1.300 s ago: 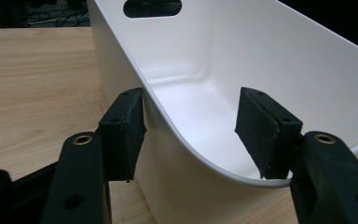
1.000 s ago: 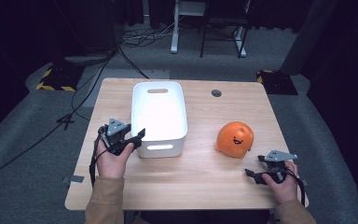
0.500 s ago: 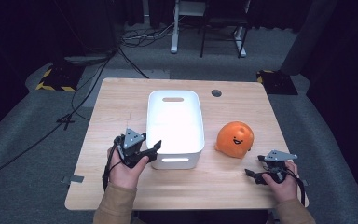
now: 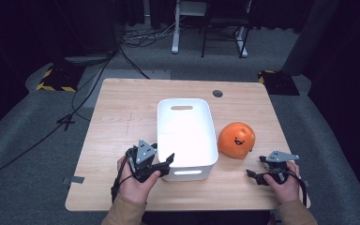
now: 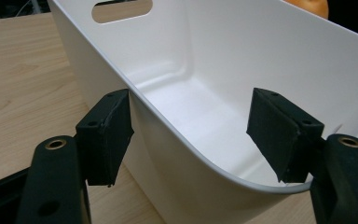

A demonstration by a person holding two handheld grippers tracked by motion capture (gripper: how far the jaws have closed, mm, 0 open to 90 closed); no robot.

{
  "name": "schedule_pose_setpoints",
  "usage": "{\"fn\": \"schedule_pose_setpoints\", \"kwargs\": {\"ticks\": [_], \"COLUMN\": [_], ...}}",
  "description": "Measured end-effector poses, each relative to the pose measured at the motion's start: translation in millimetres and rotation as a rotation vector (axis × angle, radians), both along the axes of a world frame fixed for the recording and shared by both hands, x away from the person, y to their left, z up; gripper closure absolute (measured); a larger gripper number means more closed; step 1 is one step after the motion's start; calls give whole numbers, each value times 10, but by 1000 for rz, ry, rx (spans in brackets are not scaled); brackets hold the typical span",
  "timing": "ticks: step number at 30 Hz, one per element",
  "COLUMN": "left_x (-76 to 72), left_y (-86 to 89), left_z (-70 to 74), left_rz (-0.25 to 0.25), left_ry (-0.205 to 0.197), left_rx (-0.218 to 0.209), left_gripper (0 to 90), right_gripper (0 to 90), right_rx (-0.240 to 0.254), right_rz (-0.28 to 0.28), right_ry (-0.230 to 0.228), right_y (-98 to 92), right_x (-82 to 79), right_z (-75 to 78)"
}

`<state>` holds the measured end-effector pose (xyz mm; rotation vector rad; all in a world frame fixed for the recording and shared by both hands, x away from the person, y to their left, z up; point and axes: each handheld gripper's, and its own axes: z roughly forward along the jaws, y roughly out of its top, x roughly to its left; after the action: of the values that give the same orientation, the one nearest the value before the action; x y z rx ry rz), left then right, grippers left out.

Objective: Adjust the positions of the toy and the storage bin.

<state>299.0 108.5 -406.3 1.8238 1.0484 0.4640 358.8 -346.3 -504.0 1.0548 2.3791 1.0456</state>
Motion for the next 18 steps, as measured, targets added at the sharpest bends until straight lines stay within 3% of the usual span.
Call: {"fn": "schedule_pose_setpoints", "kwargs": {"ticks": [8, 18], "left_x": [-185, -331], "left_y": [-120, -162], "left_z": [2, -5], "left_rz": [-49, -71], "left_ry": [11, 2], "left_rx": [6, 3], "left_gripper": [264, 266], "right_gripper": [128, 128], "right_rx": [0, 1], "right_rz": [0, -1], "right_ry": [0, 0], "right_y": [0, 1], "right_x": [0, 0], "right_z": [0, 0]}}
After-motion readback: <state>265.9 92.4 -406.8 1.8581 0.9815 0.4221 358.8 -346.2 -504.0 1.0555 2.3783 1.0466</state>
